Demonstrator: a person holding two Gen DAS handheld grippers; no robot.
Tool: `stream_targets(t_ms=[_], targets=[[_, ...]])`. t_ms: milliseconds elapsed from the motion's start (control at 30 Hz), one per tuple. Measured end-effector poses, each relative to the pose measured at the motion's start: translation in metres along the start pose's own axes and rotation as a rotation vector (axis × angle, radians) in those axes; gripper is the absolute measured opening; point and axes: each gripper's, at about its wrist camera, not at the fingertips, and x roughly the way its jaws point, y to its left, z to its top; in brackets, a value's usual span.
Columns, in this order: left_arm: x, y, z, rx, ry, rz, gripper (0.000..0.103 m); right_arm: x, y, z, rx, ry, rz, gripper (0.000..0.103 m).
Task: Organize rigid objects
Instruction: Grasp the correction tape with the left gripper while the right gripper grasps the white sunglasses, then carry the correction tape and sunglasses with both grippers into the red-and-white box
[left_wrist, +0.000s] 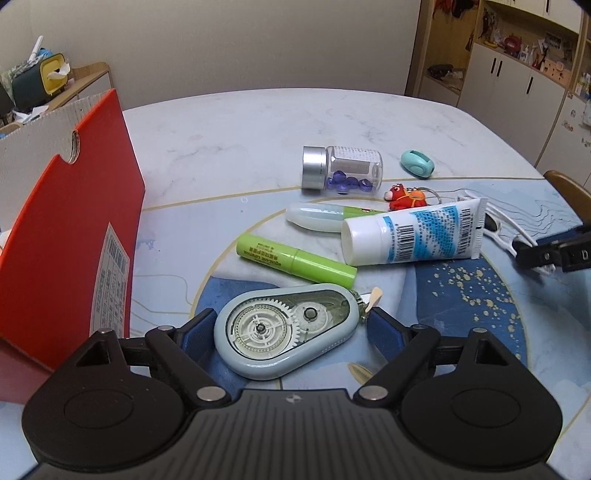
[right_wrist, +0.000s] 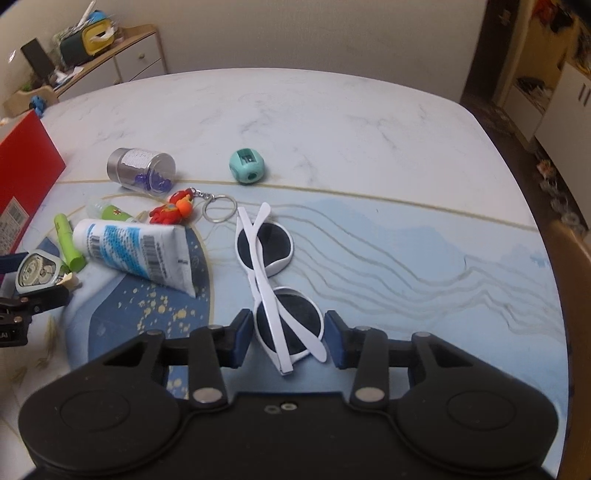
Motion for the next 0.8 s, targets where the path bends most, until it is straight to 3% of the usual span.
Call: stream_targets(t_ms=[367, 800], targets=[[-0.029, -0.001, -0.009, -0.018, -0.021, -0.044, 0.088, -0.041, 0.002, -0.023, 0.086, -0.035, 0.046, 0.041], [-0.08, -0.002, -0.001, -0.03, -0.088, -0.084, 0.088, -0.102, 0.024, -0.036, 0.093, -0.12, 0.067, 0.041]])
